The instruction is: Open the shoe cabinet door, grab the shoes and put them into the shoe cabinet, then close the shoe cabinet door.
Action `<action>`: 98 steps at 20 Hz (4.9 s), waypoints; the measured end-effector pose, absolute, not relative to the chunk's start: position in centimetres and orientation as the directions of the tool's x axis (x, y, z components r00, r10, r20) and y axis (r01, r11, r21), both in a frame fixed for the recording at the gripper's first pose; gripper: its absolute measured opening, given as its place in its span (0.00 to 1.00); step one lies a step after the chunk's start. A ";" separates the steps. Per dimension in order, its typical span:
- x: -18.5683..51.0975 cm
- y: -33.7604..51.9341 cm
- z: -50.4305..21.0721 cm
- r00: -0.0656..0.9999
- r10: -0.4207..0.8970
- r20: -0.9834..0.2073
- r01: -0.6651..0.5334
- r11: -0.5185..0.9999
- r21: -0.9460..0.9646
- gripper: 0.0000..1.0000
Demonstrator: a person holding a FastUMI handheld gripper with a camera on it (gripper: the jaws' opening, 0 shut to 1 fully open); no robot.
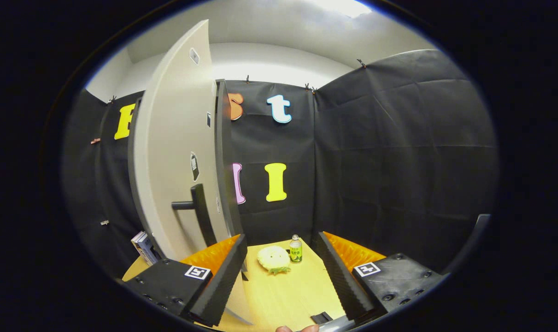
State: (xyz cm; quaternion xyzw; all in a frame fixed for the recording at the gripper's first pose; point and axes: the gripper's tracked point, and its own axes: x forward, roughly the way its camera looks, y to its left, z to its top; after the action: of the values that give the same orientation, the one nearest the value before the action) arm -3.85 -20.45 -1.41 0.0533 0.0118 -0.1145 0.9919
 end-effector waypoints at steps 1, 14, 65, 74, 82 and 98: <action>-3.3 -19.8 -1.2 0.977 -0.209 -0.037 0.212 0.971 0.109 0.98; -3.0 -12.1 -1.7 0.992 -0.121 -0.045 0.126 0.983 0.134 0.97; 1.7 3.7 -1.7 0.993 0.112 -0.036 -0.106 0.987 0.123 0.98; 1.5 3.1 -1.4 0.993 0.115 -0.032 -0.110 0.985 0.133 0.98; 1.5 2.7 -1.5 0.993 0.111 -0.035 -0.105 0.985 0.138 0.98; 1.6 2.7 -1.7 0.993 0.113 -0.040 -0.107 0.986 0.132 0.98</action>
State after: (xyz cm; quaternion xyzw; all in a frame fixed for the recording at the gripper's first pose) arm 1.65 2.66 -1.68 0.0649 0.0237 0.0552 0.9961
